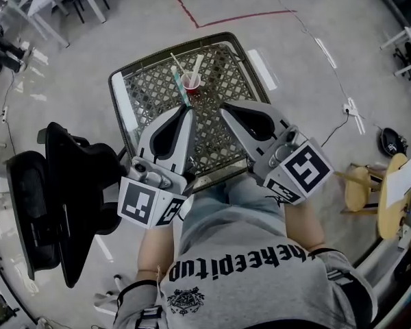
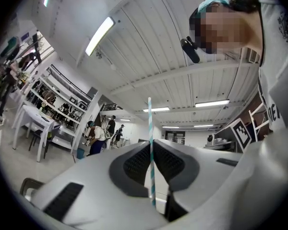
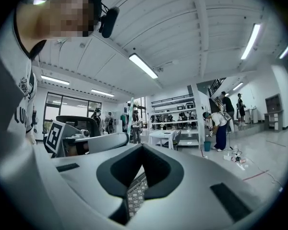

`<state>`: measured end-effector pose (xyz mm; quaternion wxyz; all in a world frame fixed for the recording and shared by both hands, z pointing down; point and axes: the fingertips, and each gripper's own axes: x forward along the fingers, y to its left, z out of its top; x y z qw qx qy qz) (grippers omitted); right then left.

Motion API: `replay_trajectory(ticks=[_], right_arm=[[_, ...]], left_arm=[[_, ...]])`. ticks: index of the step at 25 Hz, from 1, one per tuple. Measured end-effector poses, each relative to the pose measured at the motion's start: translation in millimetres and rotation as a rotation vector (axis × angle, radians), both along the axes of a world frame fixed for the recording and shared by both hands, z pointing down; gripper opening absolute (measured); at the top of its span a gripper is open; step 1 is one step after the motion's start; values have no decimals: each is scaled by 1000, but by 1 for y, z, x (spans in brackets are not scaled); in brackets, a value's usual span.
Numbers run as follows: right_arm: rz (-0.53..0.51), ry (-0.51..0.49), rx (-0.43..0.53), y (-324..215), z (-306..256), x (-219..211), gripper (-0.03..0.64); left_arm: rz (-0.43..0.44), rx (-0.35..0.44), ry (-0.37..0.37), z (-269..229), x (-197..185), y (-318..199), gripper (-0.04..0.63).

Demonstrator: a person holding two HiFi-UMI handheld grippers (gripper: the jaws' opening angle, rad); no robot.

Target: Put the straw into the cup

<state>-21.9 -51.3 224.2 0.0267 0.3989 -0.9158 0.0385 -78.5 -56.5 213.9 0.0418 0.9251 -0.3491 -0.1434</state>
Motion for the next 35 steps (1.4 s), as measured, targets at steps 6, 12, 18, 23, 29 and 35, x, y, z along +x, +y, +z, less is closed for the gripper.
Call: replay_trajectory(ticks=[6,12,18,23,29,35], right_arm=[[-9,-3,-1,-9,1,4,12],[-50,-14,-7,-28,8,-7,12],[-94,-15,-36,-50,16,-5,12],[-121,-14,-51,-71,20,2,12],[-160,-14,-74,-98,38,4,12],[-206,-14,-102,-118,53,7,12]], left_arm=[[-25,11,6,-3,1,-7,63],[-59,15,-1,1,-7,-23,63],[-105,-1,-10,6,-5,-44,63],[-134,-22,-15,9,2,-62,63],[-175,-47,-24,21,4,-89,63],[-220,-34,-61,36,11,-110,63]])
